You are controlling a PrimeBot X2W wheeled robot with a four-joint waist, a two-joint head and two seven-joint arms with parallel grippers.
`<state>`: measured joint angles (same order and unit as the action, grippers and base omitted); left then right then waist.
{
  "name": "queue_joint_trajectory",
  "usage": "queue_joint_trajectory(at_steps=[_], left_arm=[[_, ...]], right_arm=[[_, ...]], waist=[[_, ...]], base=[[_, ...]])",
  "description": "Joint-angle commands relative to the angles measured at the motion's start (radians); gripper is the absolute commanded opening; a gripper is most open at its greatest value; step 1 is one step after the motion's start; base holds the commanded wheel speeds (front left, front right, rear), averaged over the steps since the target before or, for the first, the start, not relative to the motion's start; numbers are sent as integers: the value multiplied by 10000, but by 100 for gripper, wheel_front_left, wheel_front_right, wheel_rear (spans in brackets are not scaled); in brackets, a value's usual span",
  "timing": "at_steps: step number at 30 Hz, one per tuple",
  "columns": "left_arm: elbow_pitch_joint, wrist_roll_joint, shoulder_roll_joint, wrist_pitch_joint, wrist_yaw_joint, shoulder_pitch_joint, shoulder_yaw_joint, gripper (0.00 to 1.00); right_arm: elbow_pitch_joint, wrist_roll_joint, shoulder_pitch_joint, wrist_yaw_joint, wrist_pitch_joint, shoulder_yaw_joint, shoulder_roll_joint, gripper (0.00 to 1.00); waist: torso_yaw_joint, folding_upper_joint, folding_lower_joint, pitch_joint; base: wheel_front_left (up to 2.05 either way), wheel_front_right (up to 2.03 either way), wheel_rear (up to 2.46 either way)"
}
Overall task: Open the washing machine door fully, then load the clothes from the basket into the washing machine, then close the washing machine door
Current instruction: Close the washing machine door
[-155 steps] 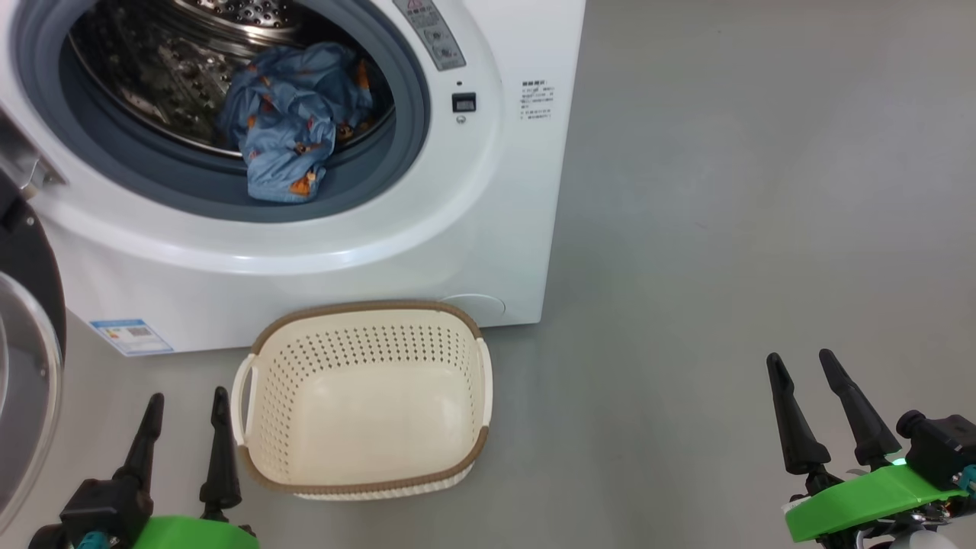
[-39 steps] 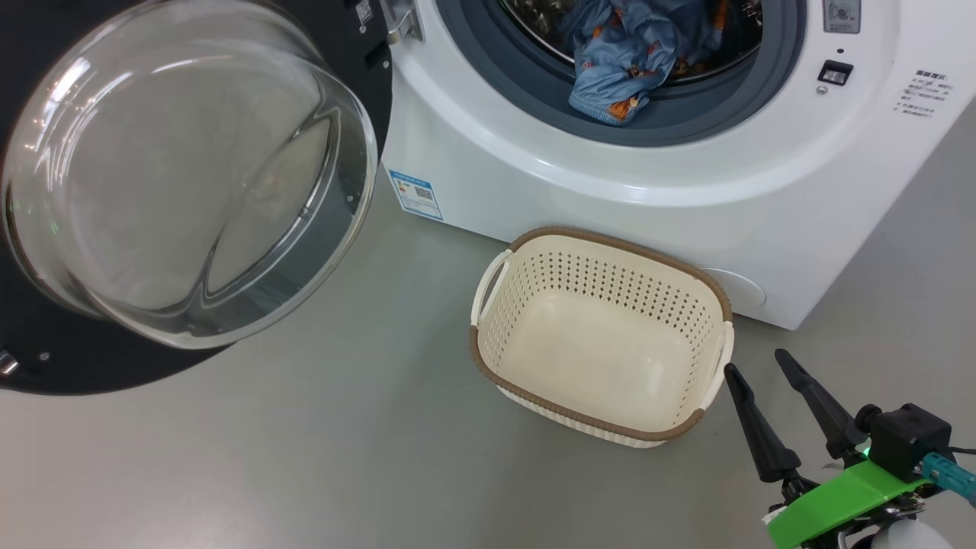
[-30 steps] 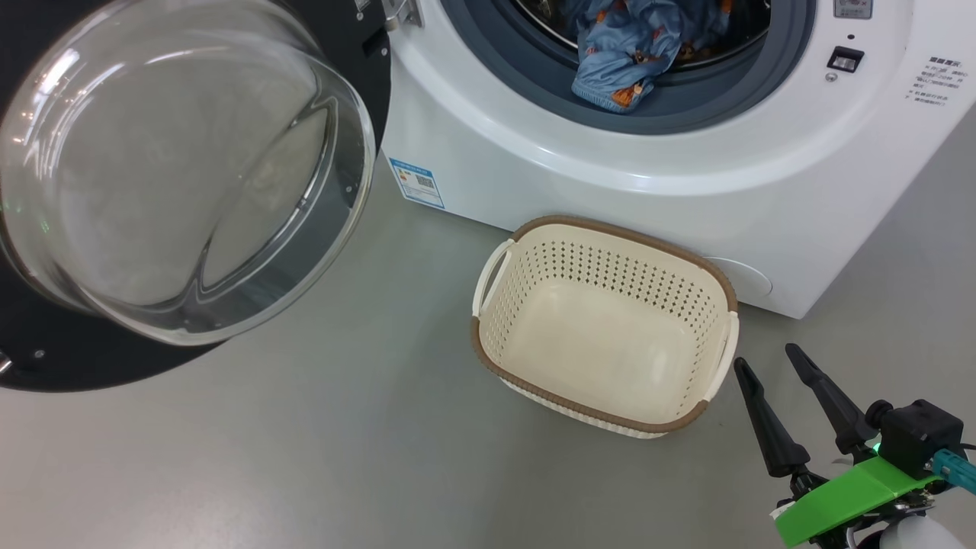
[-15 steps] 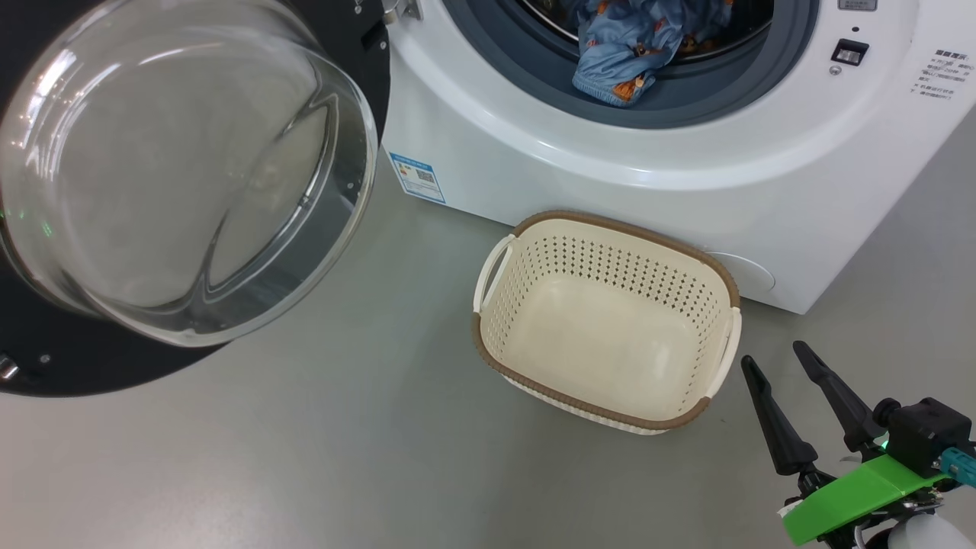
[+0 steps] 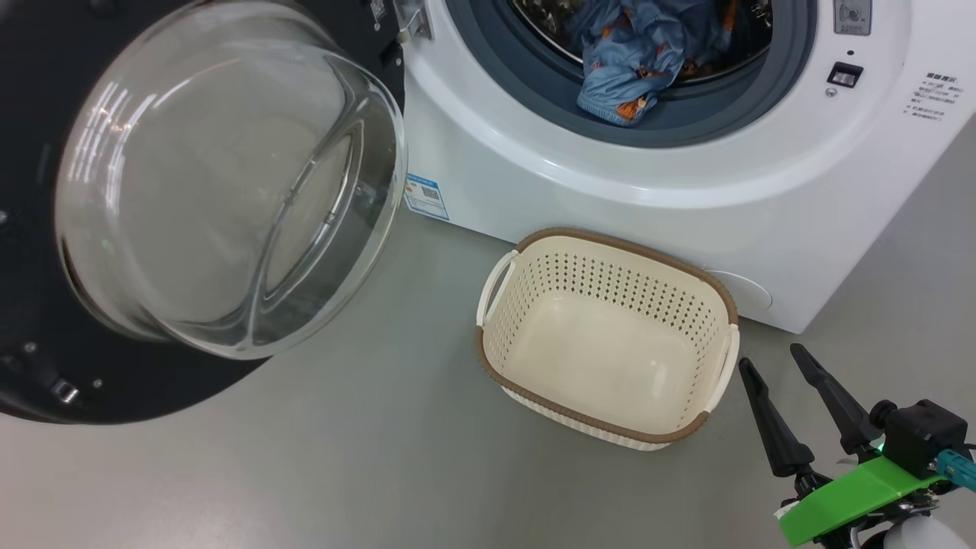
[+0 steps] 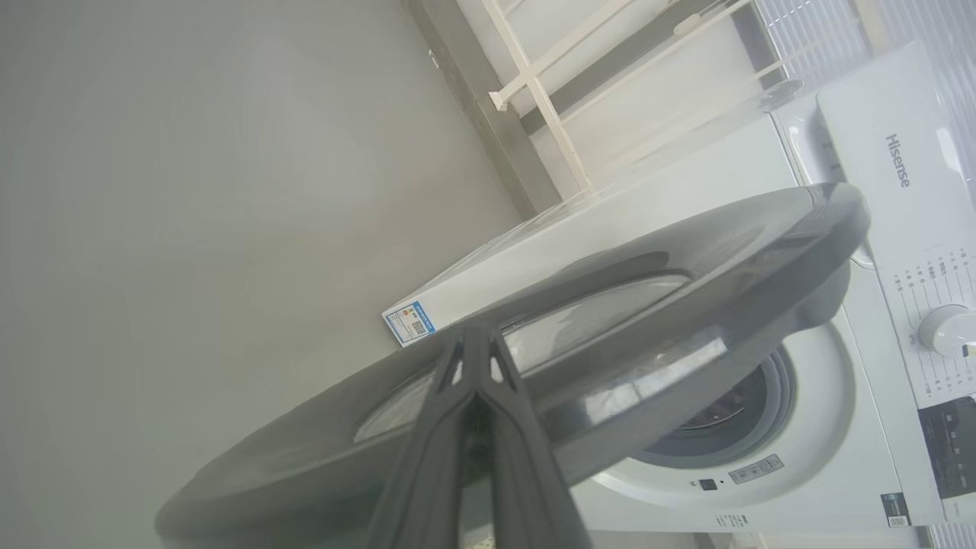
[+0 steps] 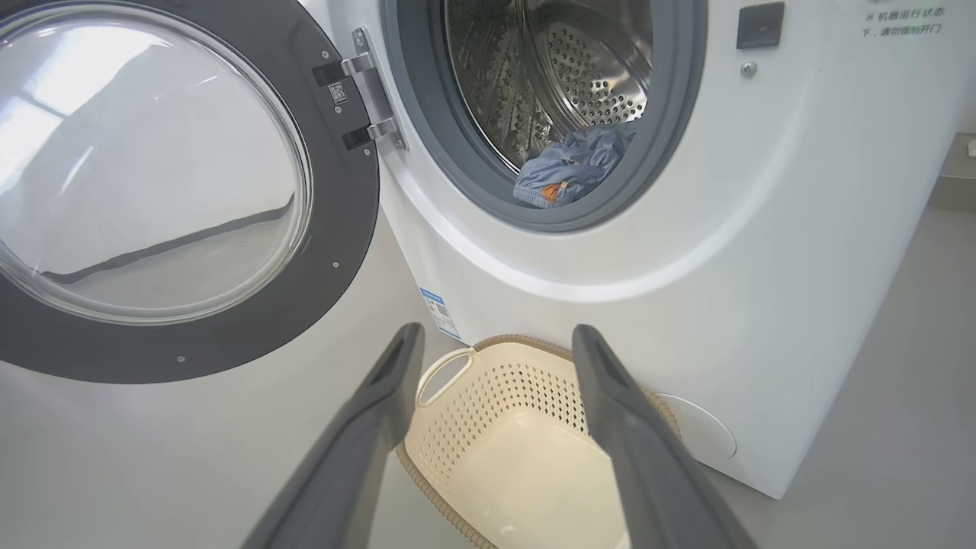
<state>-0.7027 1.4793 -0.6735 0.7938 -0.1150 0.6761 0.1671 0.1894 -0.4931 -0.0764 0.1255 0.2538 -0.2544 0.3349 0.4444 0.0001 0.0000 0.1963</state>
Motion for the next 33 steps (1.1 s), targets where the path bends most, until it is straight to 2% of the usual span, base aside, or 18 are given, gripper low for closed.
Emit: queue_joint_trajectory(at_steps=[1,20,33], left_arm=[[400,204,-282,373,-122,-67,-12,0],[3577,1059,-416,2781,-156,-1061,-652,0],[5678,1401,-28,3841,-156,-1465,-1065,0]], right_arm=[[-187,46,-98,52,80,-142,51,100],[-166,-2,161,52,80,-27,-243,100],[-174,26,260,52,80,119,-437,100]], waist=[[0,-1,0,-53],[-202,-1,0,-646],[-895,-1,0,-844]], base=[[0,0,0],[0,0,0],[0,0,0]])
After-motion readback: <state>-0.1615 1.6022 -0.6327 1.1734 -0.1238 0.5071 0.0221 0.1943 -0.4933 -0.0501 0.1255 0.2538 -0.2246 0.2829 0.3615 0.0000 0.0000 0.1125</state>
